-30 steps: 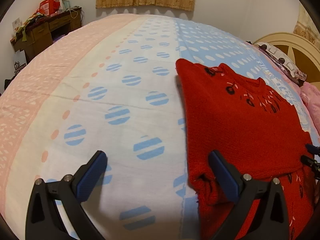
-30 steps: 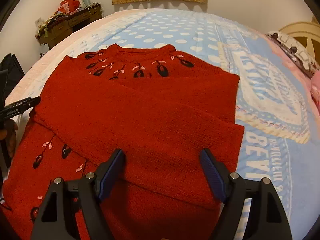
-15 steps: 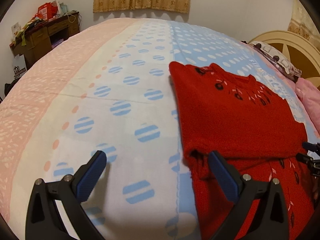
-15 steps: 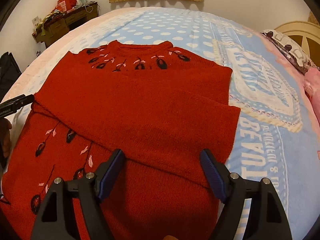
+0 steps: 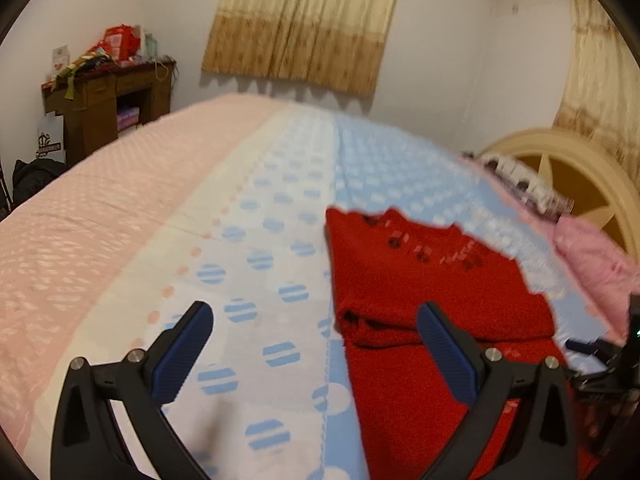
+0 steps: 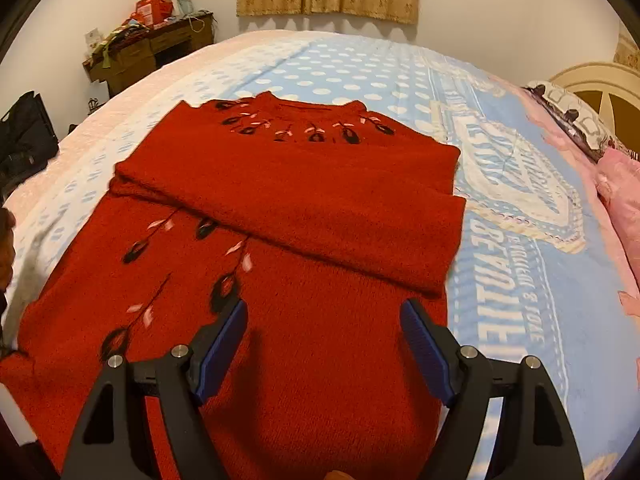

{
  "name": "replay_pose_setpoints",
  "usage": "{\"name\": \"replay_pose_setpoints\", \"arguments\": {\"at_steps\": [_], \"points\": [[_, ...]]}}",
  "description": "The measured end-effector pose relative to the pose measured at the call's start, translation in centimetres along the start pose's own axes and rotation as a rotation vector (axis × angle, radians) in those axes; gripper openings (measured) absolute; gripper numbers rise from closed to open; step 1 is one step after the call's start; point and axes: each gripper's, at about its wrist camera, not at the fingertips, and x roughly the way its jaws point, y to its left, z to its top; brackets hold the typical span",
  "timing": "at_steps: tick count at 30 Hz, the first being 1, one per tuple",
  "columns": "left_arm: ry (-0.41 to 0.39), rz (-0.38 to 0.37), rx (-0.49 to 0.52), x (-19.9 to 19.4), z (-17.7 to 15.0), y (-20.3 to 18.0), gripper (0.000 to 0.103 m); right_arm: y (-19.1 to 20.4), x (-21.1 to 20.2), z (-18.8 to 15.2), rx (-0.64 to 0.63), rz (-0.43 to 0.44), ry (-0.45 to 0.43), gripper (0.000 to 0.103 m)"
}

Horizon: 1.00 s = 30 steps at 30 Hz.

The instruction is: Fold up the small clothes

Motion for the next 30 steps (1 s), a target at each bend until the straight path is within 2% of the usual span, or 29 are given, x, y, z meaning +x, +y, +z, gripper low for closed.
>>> {"name": "replay_pose_setpoints", "arguments": {"at_steps": [7, 13, 19, 23, 30], "points": [[-0.119, -0.048, 0.008, -7.8, -0.8, 1.4, 0.103, 0.4, -3.3, -2.7, 0.007, 0.029, -0.042, 0.079], [-0.149, -0.029, 0.066, -12.6, -2.6, 2.3, 0.103, 0.8, -5.1, -5.3, 0.002, 0.031, -0.054, 0.079], [-0.112, -0.028, 0.111, -13.9, -4.8, 1.6, 0.103, 1.0, -6.9, -7.4, 0.015, 0.043, -0.071, 0.079], [-0.072, -0.052, 0.143, -13.8, -6.6, 0.3, 0.103, 0.8, -8.0, -8.6, 0.024, 0.044, -0.076, 0.079], [0.087, -0.109, 0.176, -10.4, -11.1, -2.5, 0.103, -0.4, -10.3, -11.2, 0.068, 0.017, -0.085, 0.079]]}}
